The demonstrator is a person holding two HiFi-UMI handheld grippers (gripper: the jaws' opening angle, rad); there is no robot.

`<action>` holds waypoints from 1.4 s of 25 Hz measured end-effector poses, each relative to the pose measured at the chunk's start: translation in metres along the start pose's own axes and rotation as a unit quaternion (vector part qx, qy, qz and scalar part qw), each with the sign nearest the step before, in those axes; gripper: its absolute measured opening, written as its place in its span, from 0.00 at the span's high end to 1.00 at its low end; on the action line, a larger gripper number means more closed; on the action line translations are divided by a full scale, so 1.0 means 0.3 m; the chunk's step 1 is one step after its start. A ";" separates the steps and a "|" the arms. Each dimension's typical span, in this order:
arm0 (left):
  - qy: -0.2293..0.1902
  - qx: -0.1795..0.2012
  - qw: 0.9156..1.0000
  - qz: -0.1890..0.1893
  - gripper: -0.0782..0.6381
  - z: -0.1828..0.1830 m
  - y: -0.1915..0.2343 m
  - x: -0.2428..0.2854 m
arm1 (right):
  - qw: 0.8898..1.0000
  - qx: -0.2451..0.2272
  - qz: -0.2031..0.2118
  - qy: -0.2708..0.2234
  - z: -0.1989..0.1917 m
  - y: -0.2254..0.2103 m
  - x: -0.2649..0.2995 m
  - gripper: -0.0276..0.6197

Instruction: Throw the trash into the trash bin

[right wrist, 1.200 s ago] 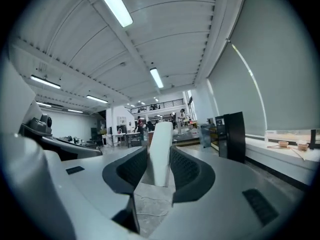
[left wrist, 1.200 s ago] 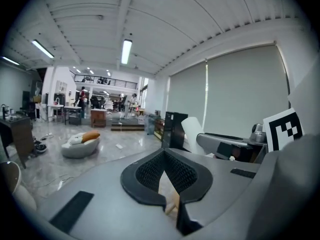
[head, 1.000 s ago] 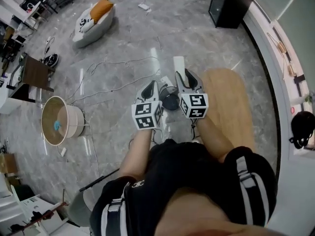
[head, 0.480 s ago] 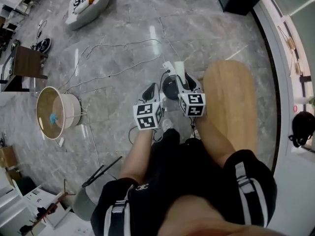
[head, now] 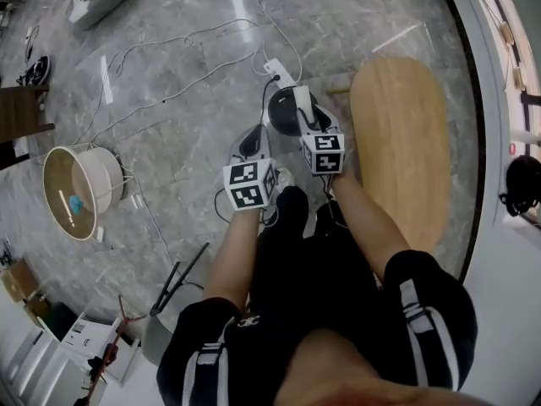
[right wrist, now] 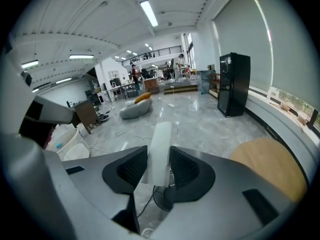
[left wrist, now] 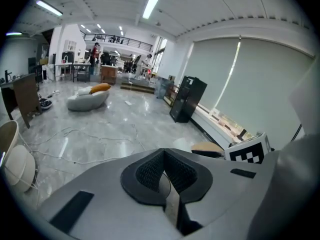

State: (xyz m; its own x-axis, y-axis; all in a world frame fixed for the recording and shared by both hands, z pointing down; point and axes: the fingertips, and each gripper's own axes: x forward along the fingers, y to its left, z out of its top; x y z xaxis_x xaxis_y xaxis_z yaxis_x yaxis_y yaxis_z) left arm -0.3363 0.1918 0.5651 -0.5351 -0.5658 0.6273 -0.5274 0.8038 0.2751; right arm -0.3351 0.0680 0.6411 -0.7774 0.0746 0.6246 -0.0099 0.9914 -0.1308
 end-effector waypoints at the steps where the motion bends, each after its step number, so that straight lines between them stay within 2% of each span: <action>1: 0.006 -0.004 1.000 -0.003 0.87 -0.035 0.012 0.032 | 1.000 -0.002 0.000 0.012 -0.050 -0.008 0.033 0.73; 7: 0.017 -0.019 0.999 -0.028 0.87 -0.222 0.083 0.246 | 0.996 0.002 0.003 0.088 -0.355 -0.057 0.273 0.73; 11: 0.035 -0.019 0.998 -0.039 0.87 -0.412 0.122 0.396 | 0.991 0.011 0.002 0.130 -0.570 -0.091 0.418 0.73; 14: 0.051 -0.015 0.998 -0.040 0.87 -0.528 0.167 0.494 | 0.987 -0.002 0.009 0.162 -0.710 -0.097 0.527 0.73; 21: 0.091 0.009 0.995 -0.042 0.87 -0.758 0.243 0.604 | 0.983 -0.015 -0.001 0.183 -0.925 -0.134 0.692 0.73; 25: 0.101 0.007 0.994 -0.042 0.87 -0.833 0.253 0.610 | 0.985 -0.033 -0.002 0.172 -0.977 -0.134 0.726 0.73; 27: 0.103 0.003 0.994 -0.041 0.87 -0.852 0.245 0.606 | 0.987 -0.022 0.004 0.159 -0.952 -0.128 0.716 0.66; 31: 0.100 0.001 0.994 -0.043 0.87 -0.854 0.210 0.611 | 0.990 -0.010 0.006 0.137 -0.889 -0.139 0.669 0.65; 32: 0.097 0.002 0.994 -0.044 0.87 -0.845 0.197 0.612 | 0.991 -0.009 -0.001 0.134 -0.874 -0.151 0.648 0.74; 33: 0.094 0.004 0.995 -0.045 0.87 -0.833 0.183 0.612 | 0.992 -0.005 -0.011 0.129 -0.856 -0.167 0.622 0.91; 35: 0.085 0.009 0.995 -0.047 0.87 -0.798 0.152 0.608 | 0.993 0.015 -0.020 0.116 -0.813 -0.187 0.564 0.94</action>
State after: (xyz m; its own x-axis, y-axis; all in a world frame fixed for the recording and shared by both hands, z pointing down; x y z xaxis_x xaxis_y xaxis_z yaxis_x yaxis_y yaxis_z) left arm -0.3000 0.1691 0.8665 -0.3642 -0.5982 0.7138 -0.5825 0.7444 0.3266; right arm -0.3126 0.0514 0.9418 -0.6109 0.0623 0.7892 -0.0593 0.9905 -0.1241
